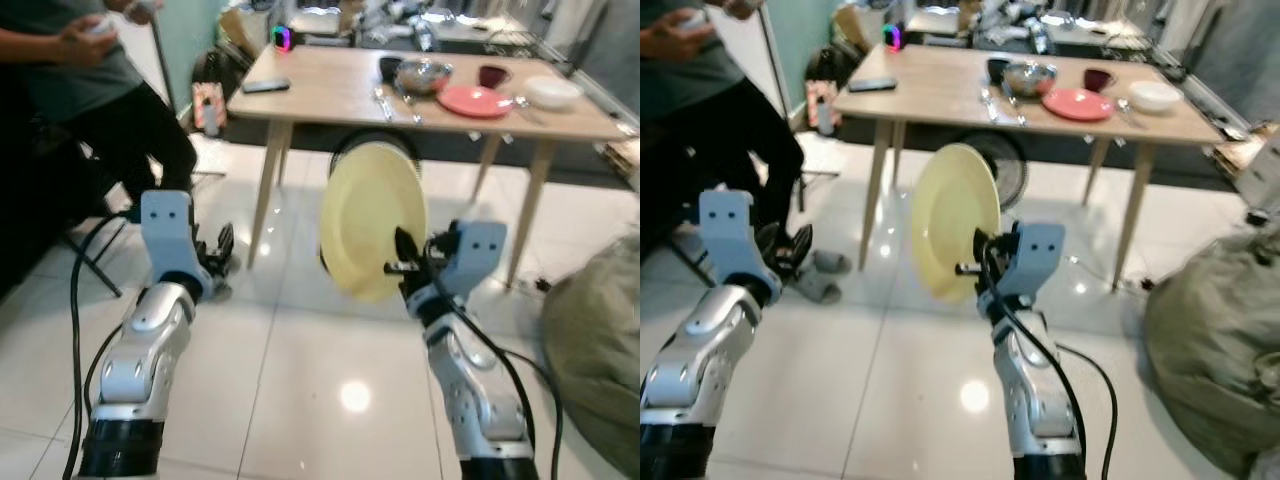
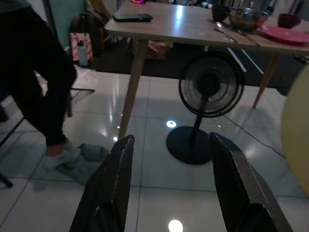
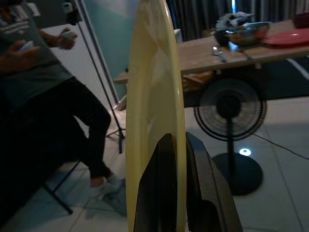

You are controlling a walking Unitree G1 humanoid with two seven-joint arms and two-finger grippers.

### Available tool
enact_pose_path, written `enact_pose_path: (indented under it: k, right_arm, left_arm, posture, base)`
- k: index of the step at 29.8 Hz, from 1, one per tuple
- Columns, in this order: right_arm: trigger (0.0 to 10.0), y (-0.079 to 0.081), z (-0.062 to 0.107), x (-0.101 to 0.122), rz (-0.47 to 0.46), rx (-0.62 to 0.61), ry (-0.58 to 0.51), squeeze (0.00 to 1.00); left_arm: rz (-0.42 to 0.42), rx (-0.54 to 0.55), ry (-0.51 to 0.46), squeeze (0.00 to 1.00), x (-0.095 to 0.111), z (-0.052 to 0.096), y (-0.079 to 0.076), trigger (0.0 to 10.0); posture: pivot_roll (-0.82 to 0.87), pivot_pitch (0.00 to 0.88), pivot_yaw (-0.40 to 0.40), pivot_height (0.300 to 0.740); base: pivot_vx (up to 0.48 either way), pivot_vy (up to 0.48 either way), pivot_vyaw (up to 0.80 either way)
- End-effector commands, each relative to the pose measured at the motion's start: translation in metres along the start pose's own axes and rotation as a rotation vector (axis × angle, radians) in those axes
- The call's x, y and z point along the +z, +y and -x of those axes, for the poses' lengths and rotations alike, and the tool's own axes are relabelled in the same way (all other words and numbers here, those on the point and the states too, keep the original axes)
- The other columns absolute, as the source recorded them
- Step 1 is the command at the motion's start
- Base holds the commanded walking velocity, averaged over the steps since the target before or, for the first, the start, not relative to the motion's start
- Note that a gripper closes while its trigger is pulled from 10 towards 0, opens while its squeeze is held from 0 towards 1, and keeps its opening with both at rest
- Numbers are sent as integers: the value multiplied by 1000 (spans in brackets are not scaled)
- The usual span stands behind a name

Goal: Setting the table

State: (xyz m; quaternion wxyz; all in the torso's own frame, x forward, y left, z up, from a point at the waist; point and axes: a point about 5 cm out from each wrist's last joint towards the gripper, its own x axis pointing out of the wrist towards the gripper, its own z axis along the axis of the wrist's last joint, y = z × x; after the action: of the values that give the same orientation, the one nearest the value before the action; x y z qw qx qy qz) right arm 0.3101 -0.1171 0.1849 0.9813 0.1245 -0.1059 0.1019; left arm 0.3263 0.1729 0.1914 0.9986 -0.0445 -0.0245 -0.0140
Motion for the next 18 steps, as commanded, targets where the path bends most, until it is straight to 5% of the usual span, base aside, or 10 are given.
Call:
enact_pose_path:
  k: [1, 12, 18]
  right_arm:
    - [10000, 0, 0, -1, -3, 3, 3, 0]
    - [10000, 1, -1, -1, -2, 5, -1, 0]
    - [10000, 2, -2, 1, 3, 11, -13, 0]
  left_arm:
    - [-7, 6, 14, 0, -3, 1, 1, 10000]
    - [-23, 7, -5, 0, -1, 1, 2, 10000]
    - [-47, 11, -17, 0, 0, 0, 2, 10000]
  posture:
    - [25, 0, 71, 740]
    - [26, 0, 69, 740]
    - [25, 0, 70, 740]
  base:
    - [0, 0, -800]
    - [0, 0, -800]
    - [403, 0, -400]
